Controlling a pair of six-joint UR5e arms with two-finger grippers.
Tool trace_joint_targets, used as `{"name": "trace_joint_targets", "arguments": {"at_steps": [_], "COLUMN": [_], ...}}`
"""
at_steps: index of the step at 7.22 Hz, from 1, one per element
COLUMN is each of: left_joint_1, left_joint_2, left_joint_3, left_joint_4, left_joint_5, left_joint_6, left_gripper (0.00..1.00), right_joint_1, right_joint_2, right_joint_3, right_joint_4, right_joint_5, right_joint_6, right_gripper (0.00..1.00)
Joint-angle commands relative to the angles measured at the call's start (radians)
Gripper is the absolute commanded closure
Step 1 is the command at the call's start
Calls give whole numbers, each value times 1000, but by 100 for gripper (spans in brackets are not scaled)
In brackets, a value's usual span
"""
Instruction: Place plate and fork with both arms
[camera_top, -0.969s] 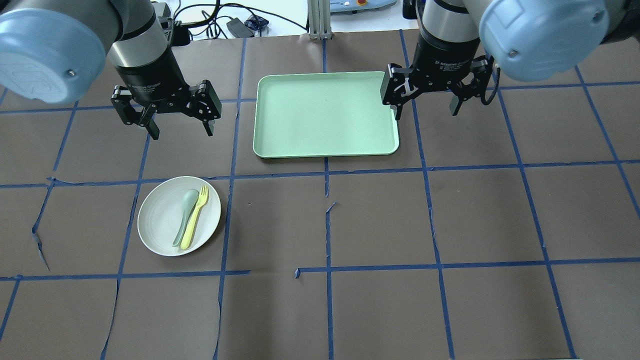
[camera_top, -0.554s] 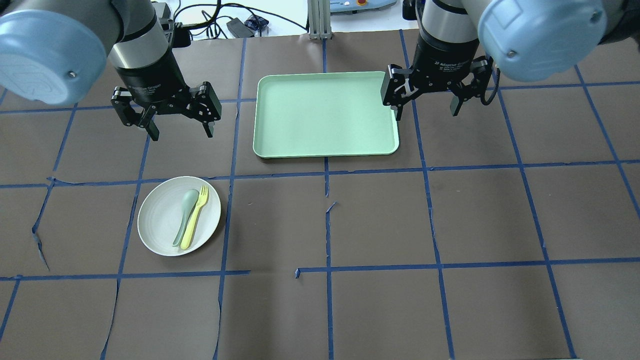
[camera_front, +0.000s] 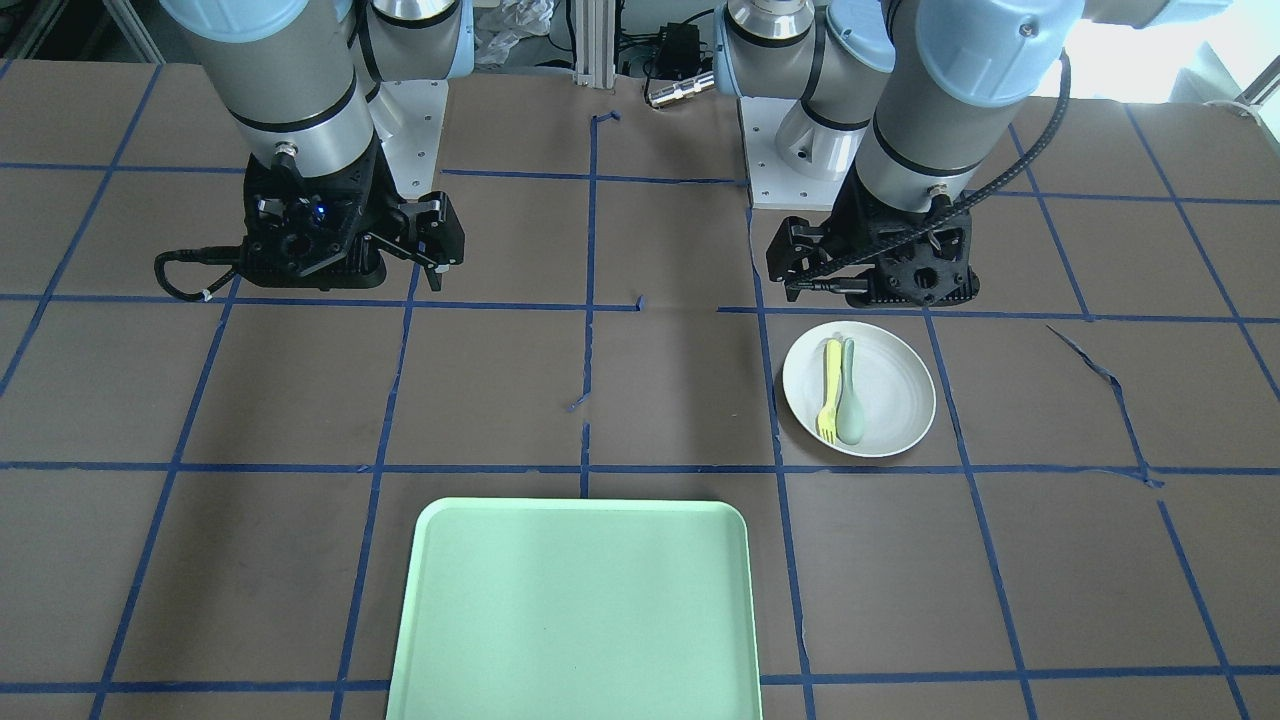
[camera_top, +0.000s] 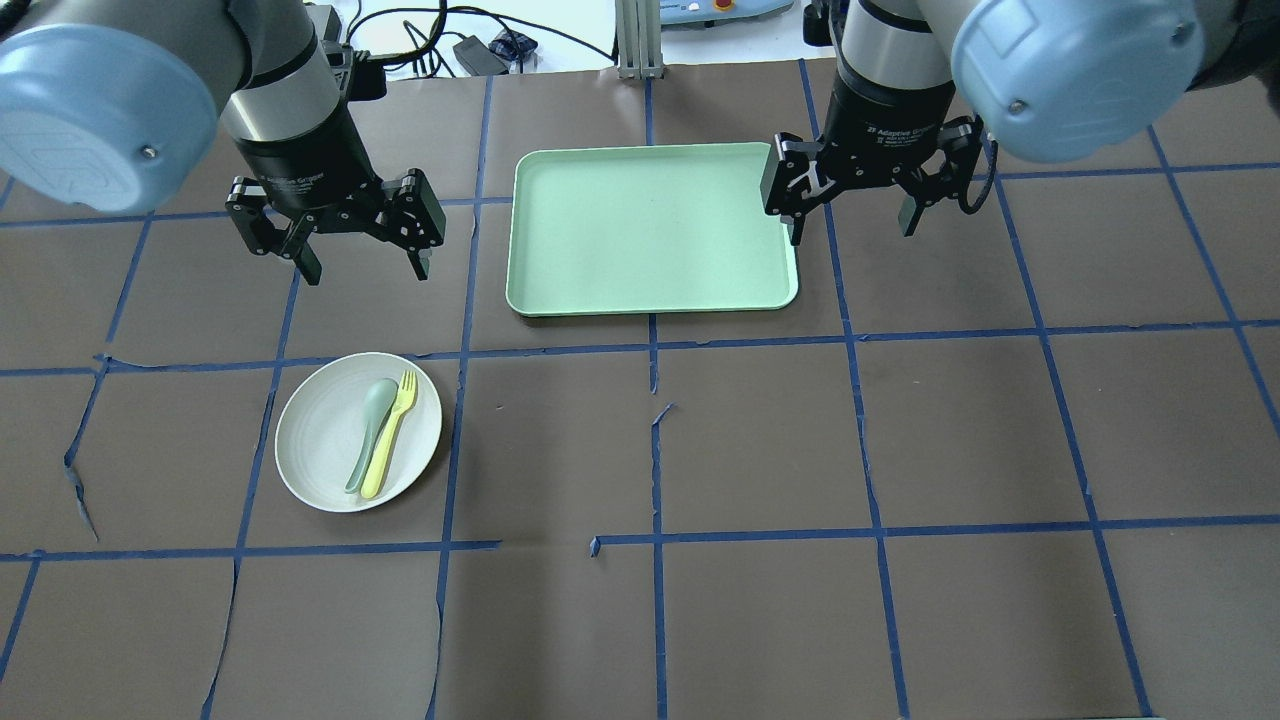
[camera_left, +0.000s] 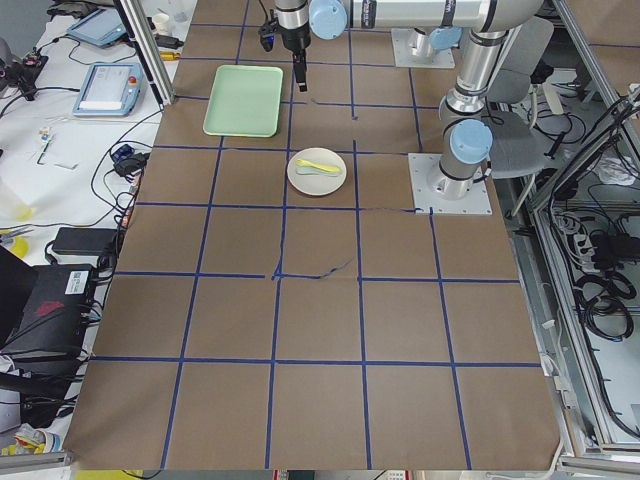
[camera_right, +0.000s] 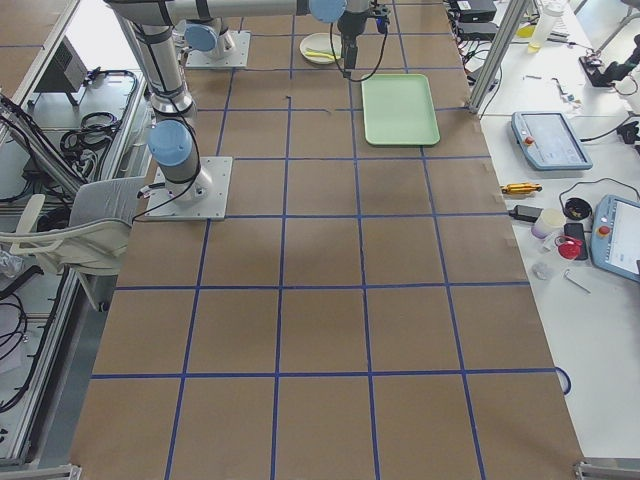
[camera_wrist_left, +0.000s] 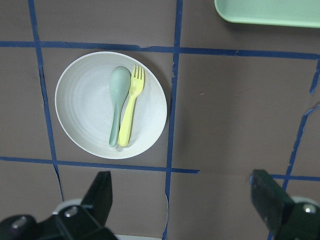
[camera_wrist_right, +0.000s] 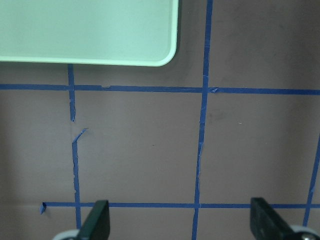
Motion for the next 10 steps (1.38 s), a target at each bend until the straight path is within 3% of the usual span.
{"name": "trace_joint_targets", "arguments": {"at_steps": [1,10], "left_joint_1": [-1,-2], "left_joint_2": [7,12], "left_joint_3": [-4,-13], "left_joint_4": [0,0], "left_joint_5": [-4,-26], "left_joint_6": [3,15], "left_gripper": [0,0], "right_joint_1": [-4,1], "right_joint_2": [-4,2], "right_joint_3": [-1,7], "right_joint_4": [1,5], "right_joint_5": [-2,-1], "right_joint_6": [-1,2], "right_gripper": [0,0]}}
